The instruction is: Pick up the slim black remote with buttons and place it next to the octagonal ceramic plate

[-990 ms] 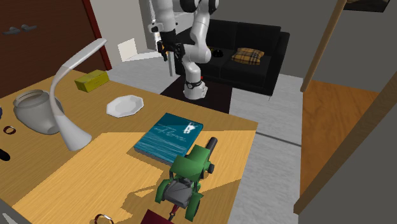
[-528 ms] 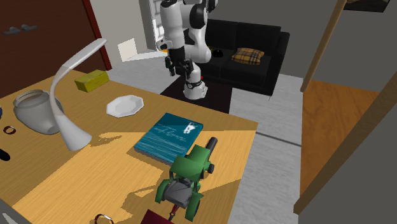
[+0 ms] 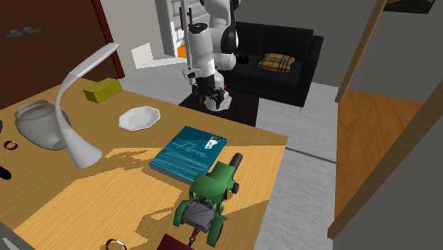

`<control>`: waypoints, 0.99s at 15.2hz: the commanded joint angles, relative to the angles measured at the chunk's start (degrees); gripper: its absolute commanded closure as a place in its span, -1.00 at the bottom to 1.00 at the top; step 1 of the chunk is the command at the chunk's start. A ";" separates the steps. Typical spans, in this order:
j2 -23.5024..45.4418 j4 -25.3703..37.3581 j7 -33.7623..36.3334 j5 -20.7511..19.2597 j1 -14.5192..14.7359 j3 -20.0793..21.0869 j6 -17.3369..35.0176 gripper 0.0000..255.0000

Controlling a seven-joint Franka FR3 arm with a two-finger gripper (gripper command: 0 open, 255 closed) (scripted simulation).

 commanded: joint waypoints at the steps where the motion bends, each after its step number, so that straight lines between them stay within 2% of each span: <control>1: 3.60 0.72 1.95 0.18 0.49 1.66 3.36 -1.00; 7: 16.34 5.57 7.93 -2.12 1.26 5.58 12.08 -1.00; 15: 34.48 16.29 17.73 -10.03 4.18 7.33 19.81 -1.00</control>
